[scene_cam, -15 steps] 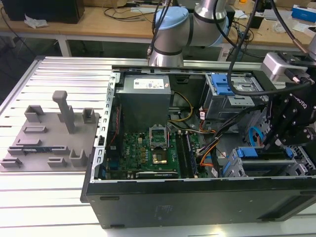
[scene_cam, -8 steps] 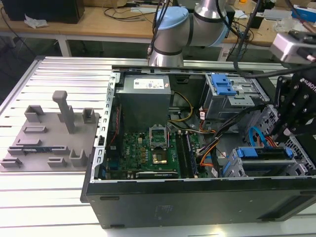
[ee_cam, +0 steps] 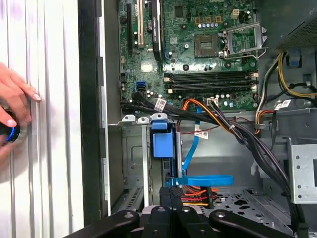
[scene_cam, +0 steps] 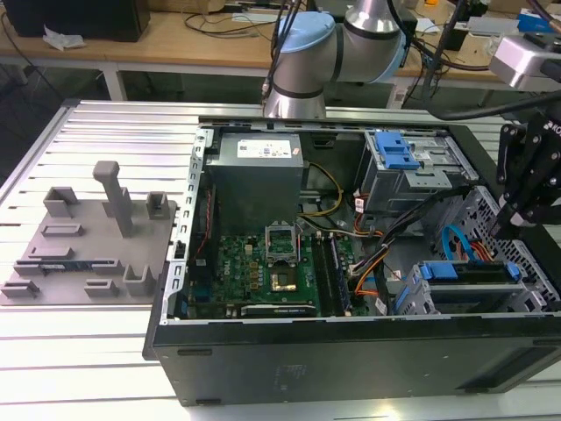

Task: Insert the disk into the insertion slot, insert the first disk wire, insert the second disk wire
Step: 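Insert the second disk wire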

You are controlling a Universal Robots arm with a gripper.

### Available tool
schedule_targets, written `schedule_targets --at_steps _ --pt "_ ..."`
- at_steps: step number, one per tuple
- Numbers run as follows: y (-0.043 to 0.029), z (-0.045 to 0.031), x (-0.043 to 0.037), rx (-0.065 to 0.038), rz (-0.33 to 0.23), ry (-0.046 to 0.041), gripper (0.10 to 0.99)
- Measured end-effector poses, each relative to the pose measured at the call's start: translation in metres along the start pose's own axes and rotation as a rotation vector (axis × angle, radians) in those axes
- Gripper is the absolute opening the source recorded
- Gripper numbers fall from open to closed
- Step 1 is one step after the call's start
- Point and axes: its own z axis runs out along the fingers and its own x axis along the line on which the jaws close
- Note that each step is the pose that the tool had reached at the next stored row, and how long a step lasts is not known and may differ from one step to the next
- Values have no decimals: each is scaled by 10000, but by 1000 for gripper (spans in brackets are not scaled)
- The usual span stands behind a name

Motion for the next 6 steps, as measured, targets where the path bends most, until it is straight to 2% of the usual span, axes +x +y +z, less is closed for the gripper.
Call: schedule_targets --at_steps 6 --pt "0 -1 0 0 0 0 106"
